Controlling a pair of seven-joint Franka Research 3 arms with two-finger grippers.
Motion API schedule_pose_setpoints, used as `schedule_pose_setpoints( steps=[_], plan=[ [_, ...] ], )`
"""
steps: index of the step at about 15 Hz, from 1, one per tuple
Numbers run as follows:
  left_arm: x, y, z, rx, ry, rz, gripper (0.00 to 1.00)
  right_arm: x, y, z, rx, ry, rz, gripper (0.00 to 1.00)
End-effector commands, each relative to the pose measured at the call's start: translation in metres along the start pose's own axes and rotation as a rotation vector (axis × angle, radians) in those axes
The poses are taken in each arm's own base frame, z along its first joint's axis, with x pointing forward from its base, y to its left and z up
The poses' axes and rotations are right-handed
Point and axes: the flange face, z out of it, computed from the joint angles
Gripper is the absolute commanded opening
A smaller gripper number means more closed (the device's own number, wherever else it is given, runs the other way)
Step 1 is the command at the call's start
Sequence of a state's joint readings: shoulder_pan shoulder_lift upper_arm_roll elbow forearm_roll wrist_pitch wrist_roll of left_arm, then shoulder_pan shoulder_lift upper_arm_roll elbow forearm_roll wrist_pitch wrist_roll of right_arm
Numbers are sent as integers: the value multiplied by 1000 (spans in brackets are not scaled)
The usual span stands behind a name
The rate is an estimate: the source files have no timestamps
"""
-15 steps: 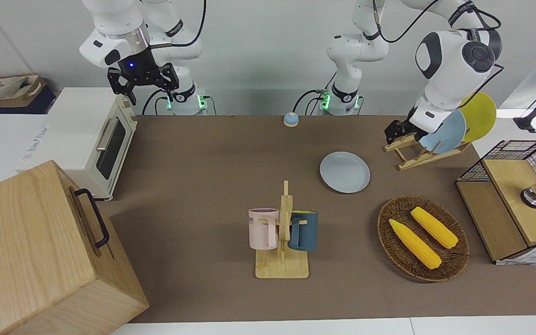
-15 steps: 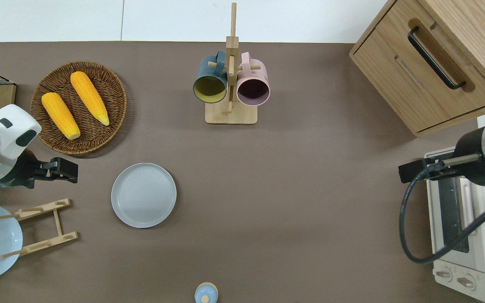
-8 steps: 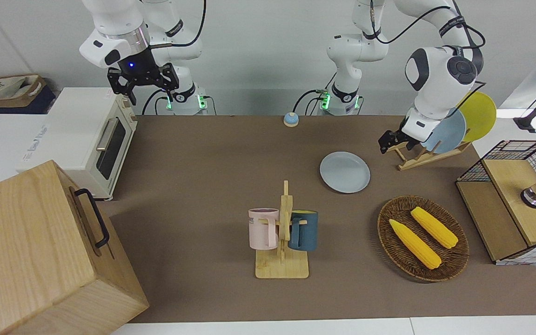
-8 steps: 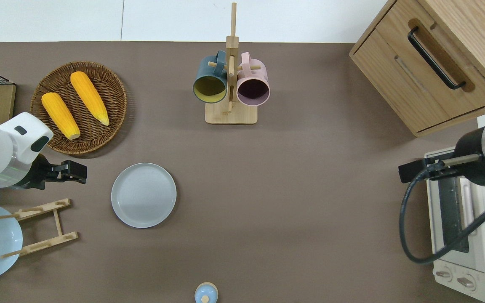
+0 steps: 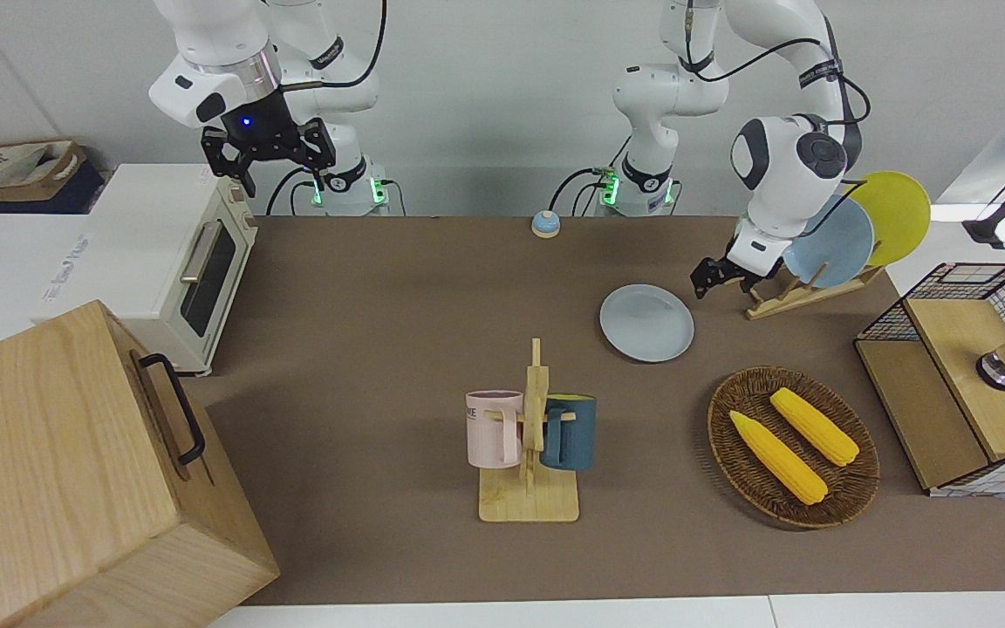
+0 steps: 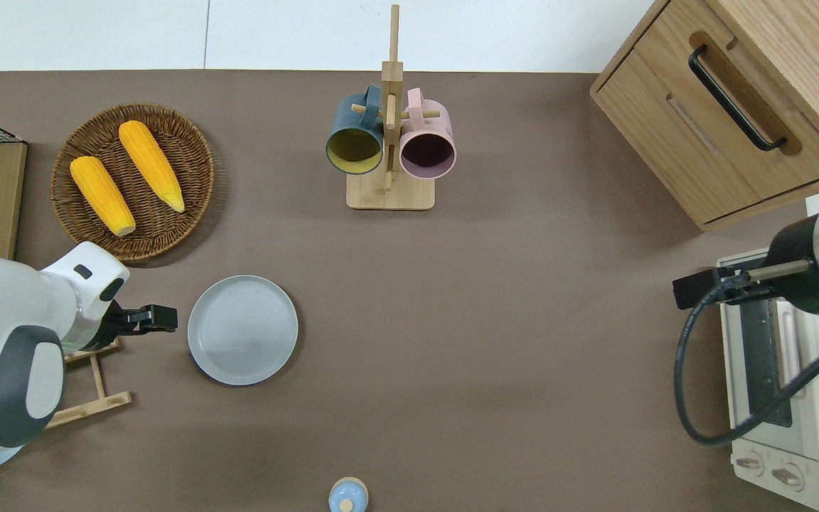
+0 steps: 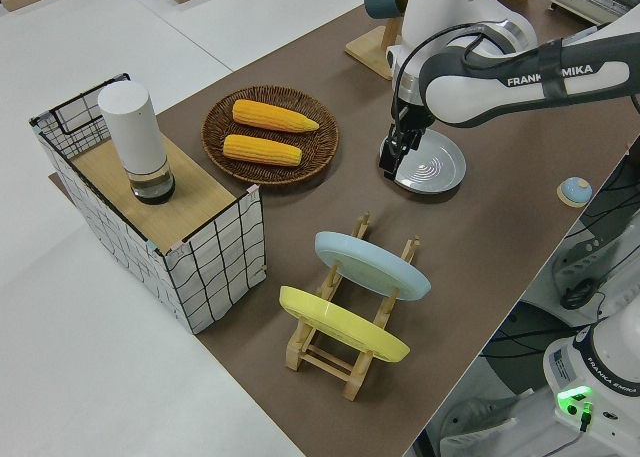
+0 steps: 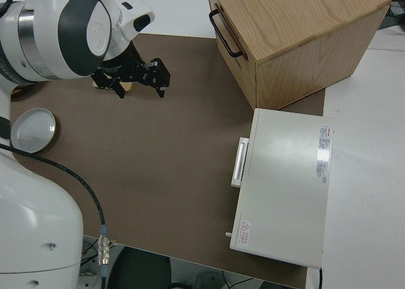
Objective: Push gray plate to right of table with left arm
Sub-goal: 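Lower the left gripper against the gray plate's near edge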
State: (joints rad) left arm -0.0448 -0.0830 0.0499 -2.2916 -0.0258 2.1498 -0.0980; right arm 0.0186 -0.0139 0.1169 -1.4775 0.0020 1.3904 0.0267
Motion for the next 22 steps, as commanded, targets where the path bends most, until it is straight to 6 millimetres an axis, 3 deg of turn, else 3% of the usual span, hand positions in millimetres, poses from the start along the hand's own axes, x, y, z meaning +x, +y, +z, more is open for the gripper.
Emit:
schedule_pose_setpoints(
  steps=[1, 5, 11, 17, 18, 19, 22],
  plan=[
    [-20, 1, 19, -15, 53, -24, 998, -3, 2, -4, 10, -5, 6, 983],
    [-29, 1, 50, -21, 97, -38, 998, -3, 1, -4, 10, -4, 4, 983],
    [-29, 6, 68, -23, 99, -32, 998, -3, 1, -4, 10, -4, 4, 983],
    [-27, 24, 86, -24, 112, -63, 989, -3, 1, -4, 10, -4, 6, 983],
    [-27, 25, 87, -25, 113, -72, 950, -3, 1, -4, 10, -4, 4, 983],
    [-26, 25, 86, -26, 116, -73, 848, -3, 1, -4, 10, -4, 6, 983],
    [-27, 25, 86, -26, 114, -75, 463, -3, 1, -4, 10, -4, 6, 983]
  ],
)
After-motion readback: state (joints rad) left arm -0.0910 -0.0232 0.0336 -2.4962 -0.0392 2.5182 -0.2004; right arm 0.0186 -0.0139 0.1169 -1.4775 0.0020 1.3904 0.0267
